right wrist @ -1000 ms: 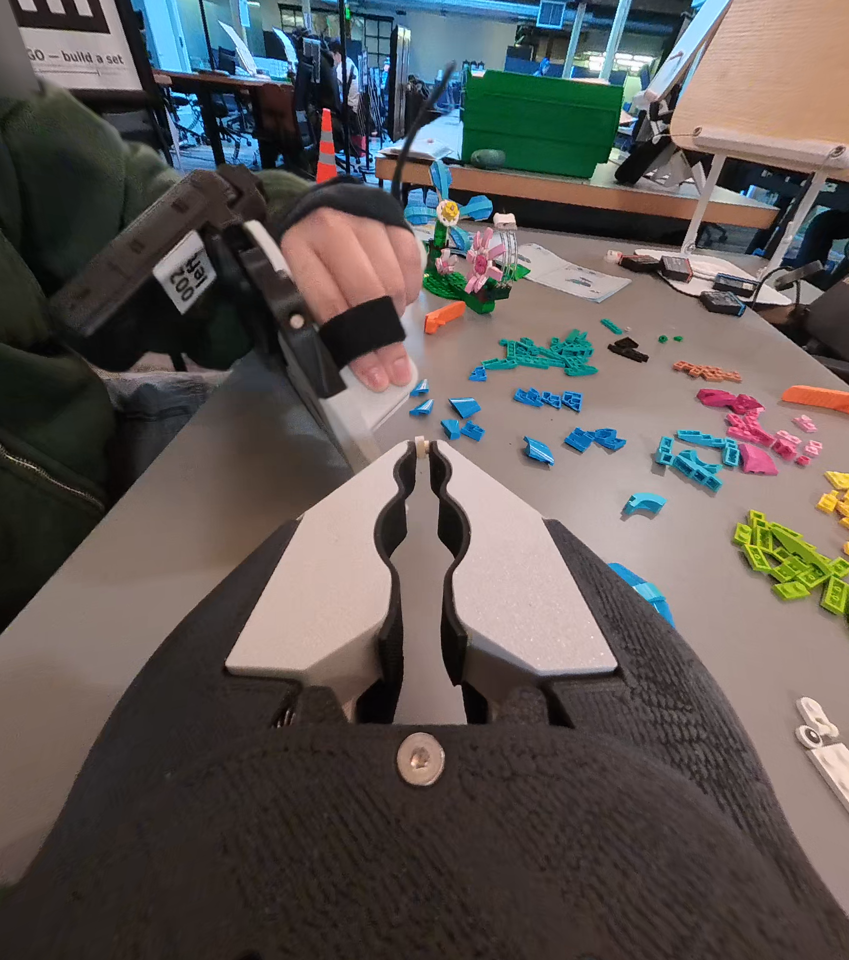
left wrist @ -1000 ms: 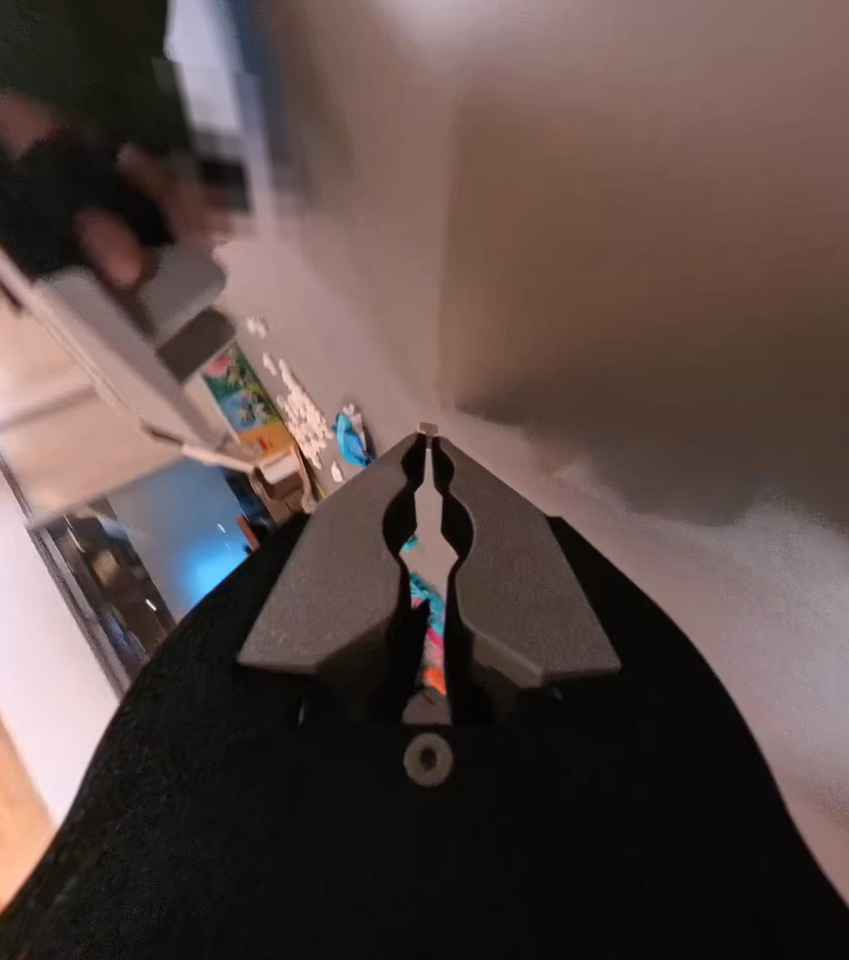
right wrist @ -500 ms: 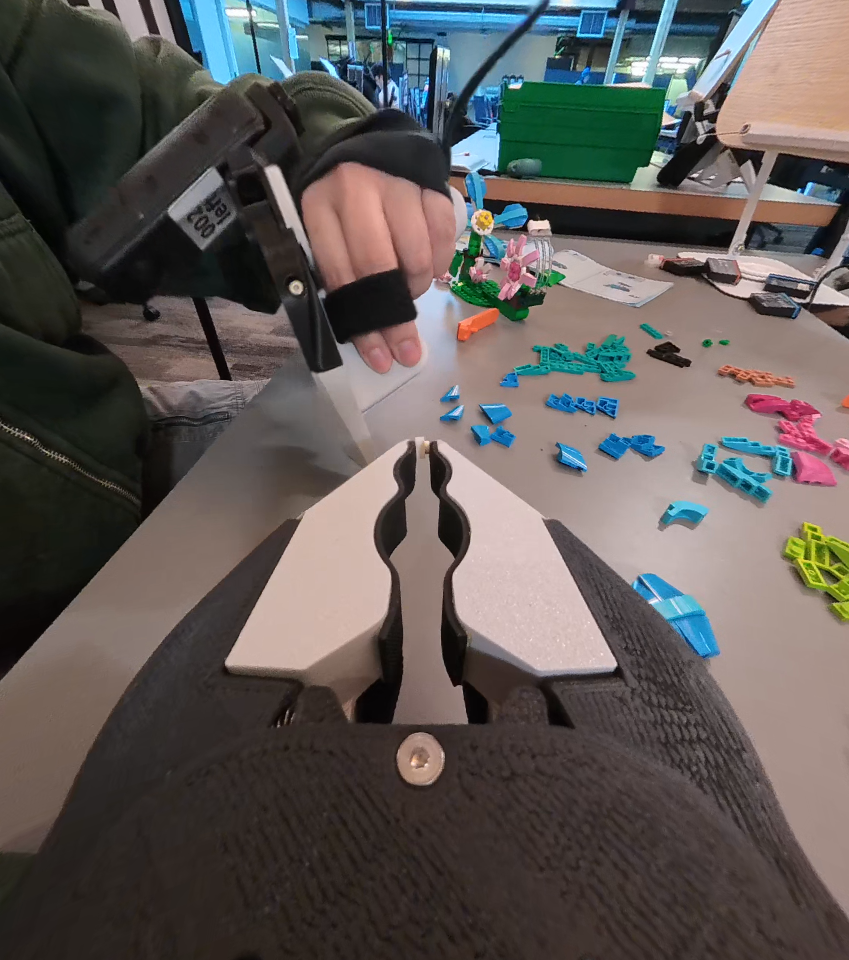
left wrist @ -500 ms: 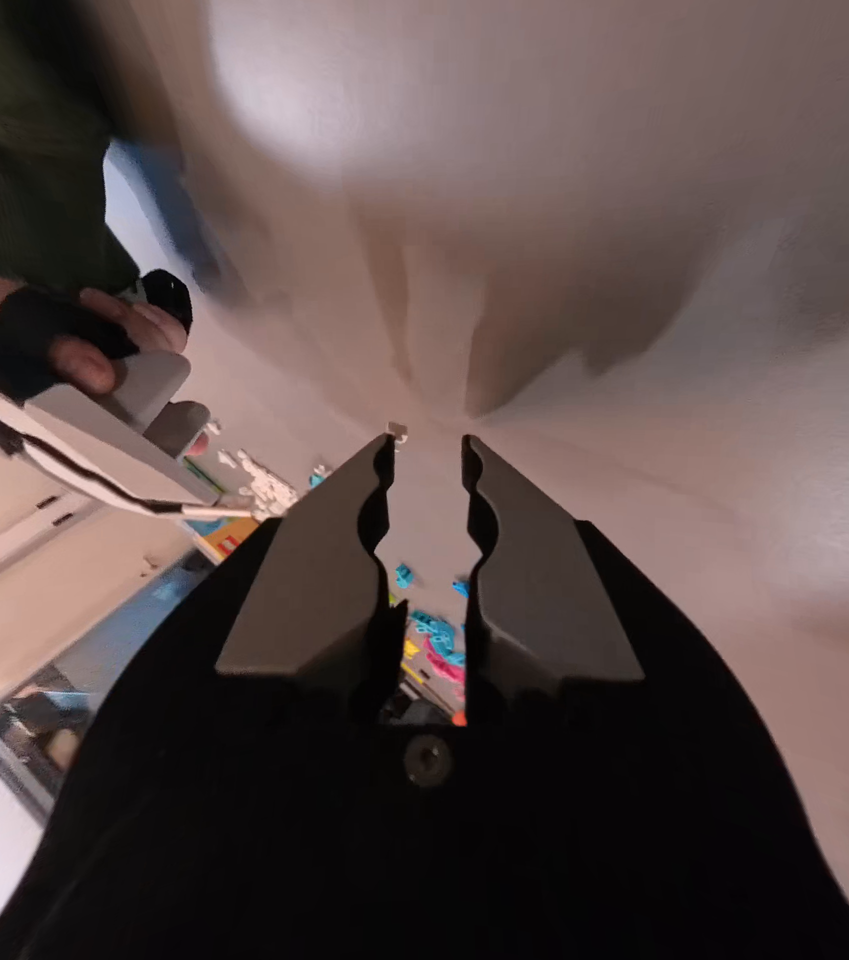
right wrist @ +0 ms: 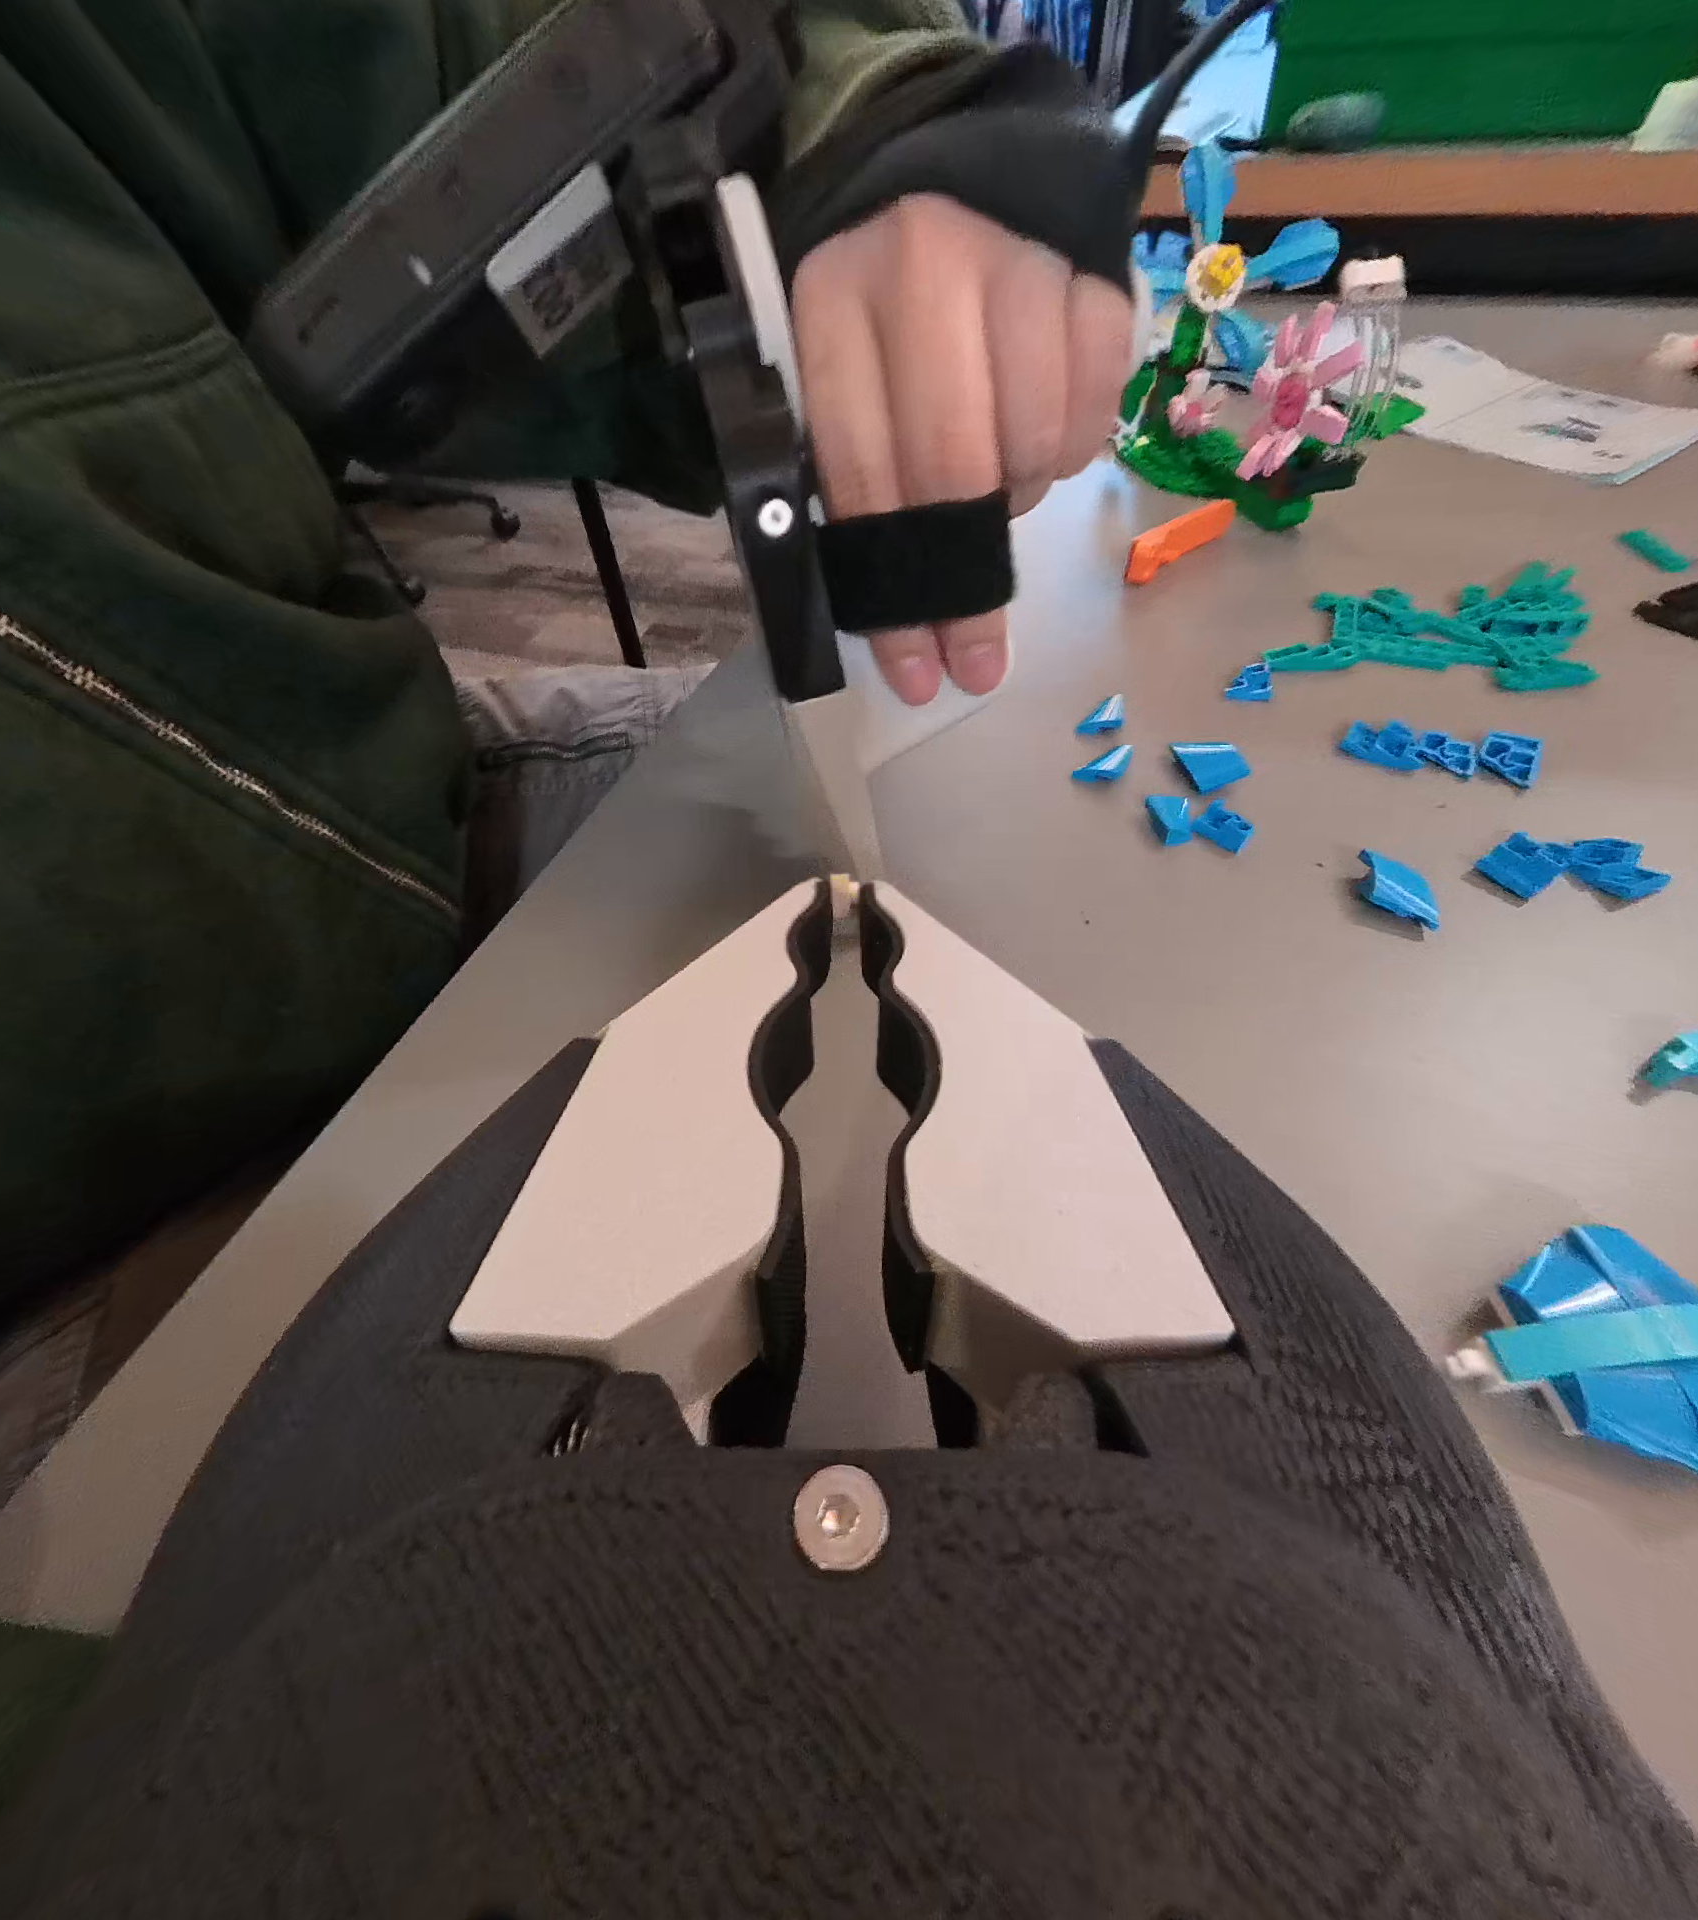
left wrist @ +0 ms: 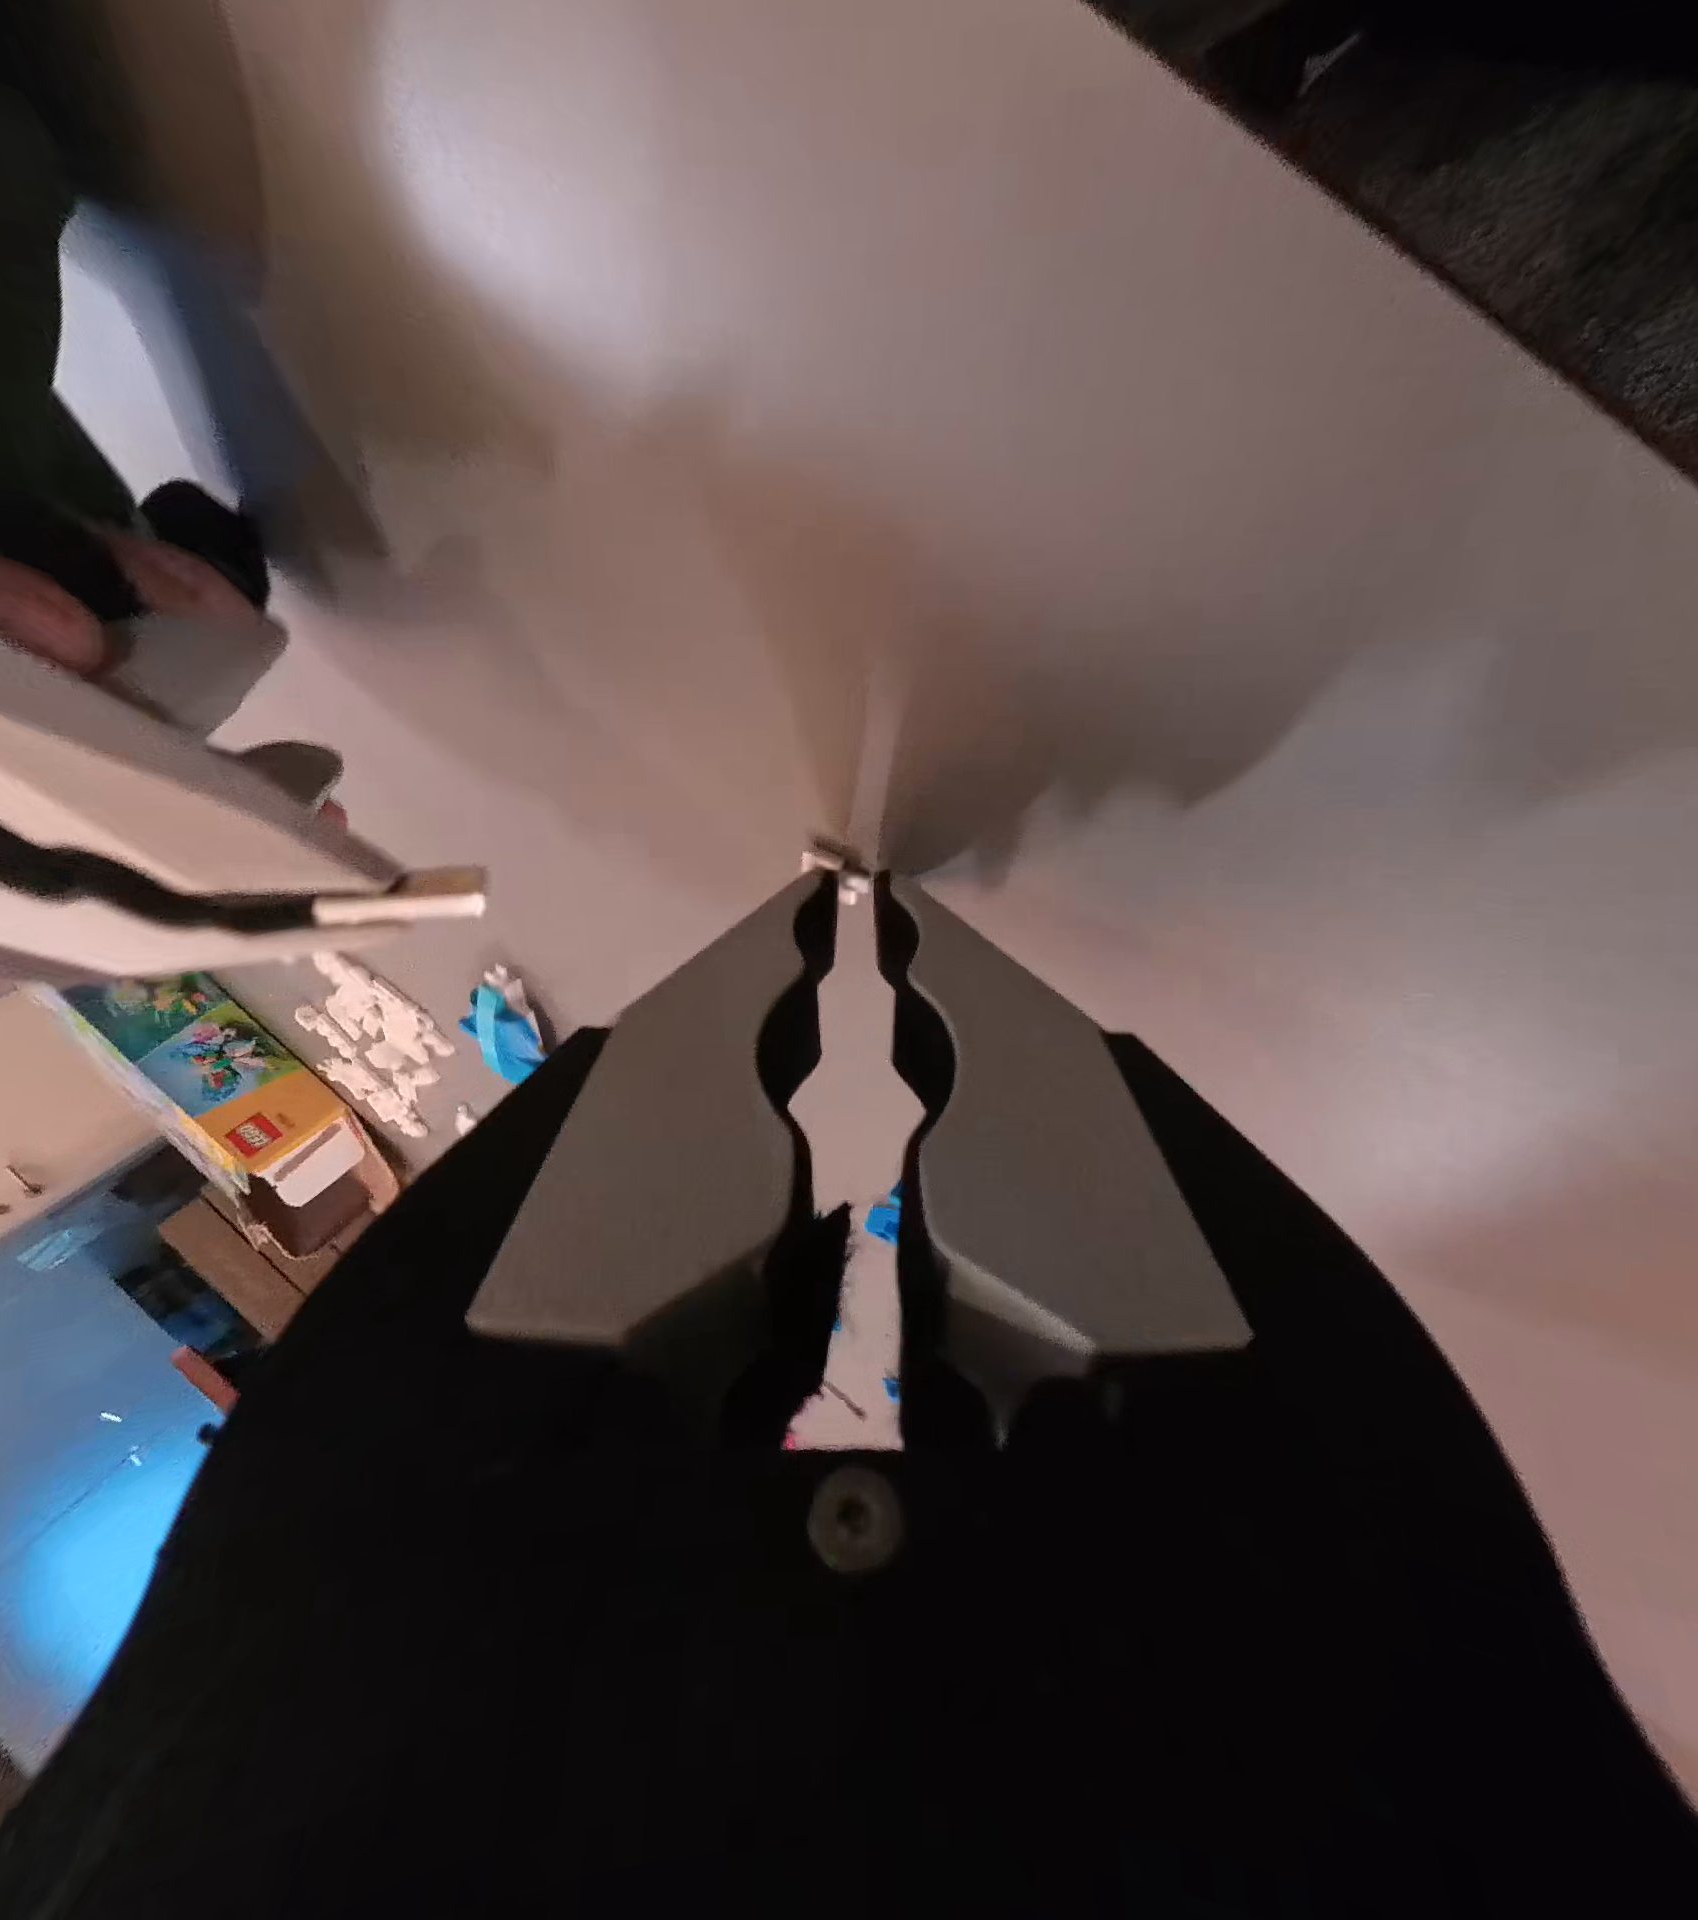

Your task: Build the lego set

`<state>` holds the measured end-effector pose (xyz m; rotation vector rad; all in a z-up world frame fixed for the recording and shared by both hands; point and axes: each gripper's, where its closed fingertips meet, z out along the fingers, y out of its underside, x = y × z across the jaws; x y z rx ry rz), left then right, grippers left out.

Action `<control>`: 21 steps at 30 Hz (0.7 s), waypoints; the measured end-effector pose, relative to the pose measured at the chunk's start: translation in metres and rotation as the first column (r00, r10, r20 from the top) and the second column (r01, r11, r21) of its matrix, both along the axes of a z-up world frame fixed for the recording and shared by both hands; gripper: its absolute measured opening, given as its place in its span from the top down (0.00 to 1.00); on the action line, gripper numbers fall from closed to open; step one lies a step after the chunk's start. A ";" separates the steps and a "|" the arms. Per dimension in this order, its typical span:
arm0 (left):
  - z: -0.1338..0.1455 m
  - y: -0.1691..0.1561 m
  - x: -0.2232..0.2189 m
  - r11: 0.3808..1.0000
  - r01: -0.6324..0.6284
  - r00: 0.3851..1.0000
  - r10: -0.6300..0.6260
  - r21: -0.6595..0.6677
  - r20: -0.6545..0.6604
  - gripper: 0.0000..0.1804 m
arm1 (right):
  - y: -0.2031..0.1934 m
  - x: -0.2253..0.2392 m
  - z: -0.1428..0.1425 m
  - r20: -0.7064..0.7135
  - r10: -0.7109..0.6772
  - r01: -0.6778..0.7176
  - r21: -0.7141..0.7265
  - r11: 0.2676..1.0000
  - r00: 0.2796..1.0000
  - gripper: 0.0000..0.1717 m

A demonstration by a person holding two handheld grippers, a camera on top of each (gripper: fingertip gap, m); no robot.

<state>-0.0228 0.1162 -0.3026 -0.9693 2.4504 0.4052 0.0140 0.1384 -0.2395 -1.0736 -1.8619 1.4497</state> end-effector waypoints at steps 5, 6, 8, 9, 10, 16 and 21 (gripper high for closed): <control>0.012 0.008 0.004 0.967 -0.198 0.952 0.228 -0.158 0.204 0.93 | 0.002 -0.006 0.001 -0.062 -0.041 0.050 0.146 0.988 0.997 0.97; 0.019 0.012 0.009 0.941 -0.255 0.905 0.313 -0.223 0.287 0.92 | 0.004 -0.007 0.007 -0.110 -0.055 0.076 0.189 0.979 0.992 0.97; 0.035 0.019 0.021 0.849 -0.328 0.740 0.504 -0.414 0.445 0.89 | 0.005 -0.008 0.019 -0.202 -0.069 0.119 0.247 0.962 0.977 0.97; 0.043 0.017 0.030 0.781 -0.307 0.652 0.588 -0.544 0.478 0.88 | 0.005 -0.008 0.025 -0.239 -0.069 0.134 0.266 0.955 0.968 0.97; 0.052 0.016 0.037 0.718 -0.265 0.567 0.656 -0.644 0.498 0.86 | 0.004 -0.008 0.030 -0.274 -0.068 0.147 0.281 0.948 0.959 0.98; 0.073 0.034 0.041 0.752 -0.216 0.363 0.654 -0.622 0.664 0.93 | 0.005 -0.004 0.040 -0.325 -0.067 0.153 0.249 0.956 0.943 0.98; 0.083 0.032 0.042 0.778 -0.158 0.297 0.625 -0.608 0.722 0.84 | 0.004 -0.005 0.036 -0.305 -0.060 0.137 0.240 0.961 0.950 0.98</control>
